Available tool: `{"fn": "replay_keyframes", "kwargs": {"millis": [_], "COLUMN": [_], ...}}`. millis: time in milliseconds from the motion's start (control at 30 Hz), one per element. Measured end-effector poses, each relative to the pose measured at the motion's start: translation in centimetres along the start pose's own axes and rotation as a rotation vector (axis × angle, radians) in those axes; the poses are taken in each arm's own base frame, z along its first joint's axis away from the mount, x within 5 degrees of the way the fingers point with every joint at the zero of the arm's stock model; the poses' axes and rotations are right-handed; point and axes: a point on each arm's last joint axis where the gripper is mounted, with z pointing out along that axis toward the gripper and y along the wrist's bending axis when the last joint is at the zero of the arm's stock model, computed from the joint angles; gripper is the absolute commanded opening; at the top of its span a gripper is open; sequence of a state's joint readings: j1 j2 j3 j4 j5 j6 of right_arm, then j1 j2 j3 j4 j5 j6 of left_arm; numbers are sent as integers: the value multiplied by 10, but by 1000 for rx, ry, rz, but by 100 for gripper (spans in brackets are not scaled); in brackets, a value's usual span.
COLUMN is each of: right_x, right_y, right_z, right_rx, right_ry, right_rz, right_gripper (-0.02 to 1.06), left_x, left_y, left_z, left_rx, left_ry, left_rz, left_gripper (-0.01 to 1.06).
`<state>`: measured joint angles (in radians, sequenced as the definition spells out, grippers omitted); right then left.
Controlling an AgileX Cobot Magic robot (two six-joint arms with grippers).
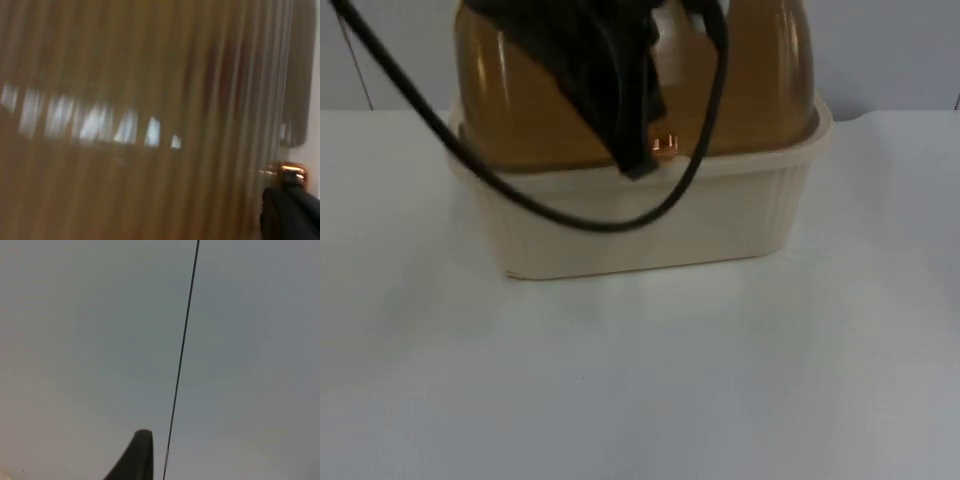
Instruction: Open the box lid with the left hand, place the block into the box with the right hand, then close the box lid with the left hand.
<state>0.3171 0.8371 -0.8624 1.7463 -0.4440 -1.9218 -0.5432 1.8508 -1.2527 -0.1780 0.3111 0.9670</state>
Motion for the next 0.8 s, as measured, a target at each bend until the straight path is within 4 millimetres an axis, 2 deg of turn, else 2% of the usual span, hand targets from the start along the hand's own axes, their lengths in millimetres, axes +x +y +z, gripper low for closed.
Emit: {"fn": "replay_keyframes", "kwargs": {"millis": [67,167,300,333,467,500,567,667,700,800], "right_x": [0,0,0,0,0,0,0,0,0,0], "right_y": [0,0,0,0,0,0,0,0,0,0], "right_z": [0,0,0,0,0,0,0,0,0,0], "right_rx": [0,0,0,0,0,0,0,0,0,0], "right_ry": [0,0,0,0,0,0,0,0,0,0], "right_rz": [0,3,3,3,3,3,3,3,3,12], "right_gripper": [93,93,93,93,93,93,93,93,93,93], "left_x": [2,0,-13,-13,-29,-29,-28,-13,-13,15], "left_y": [-7,-6,6,6,22,22,33,60,60,85], "left_z": [1,-4,-34,-34,-89,-89,-117,-163,-163,-209], "left_rx": [-3,-18,-88,-88,-178,-178,-236,-364,-364,-505], "left_ry": [-4,-20,-100,-100,-223,-223,-272,-352,-352,-422], "left_rz": [-9,-27,-154,-154,-287,-287,-328,-491,-491,-705], "left_gripper": [0,0,0,0,0,0,0,0,0,0]}}
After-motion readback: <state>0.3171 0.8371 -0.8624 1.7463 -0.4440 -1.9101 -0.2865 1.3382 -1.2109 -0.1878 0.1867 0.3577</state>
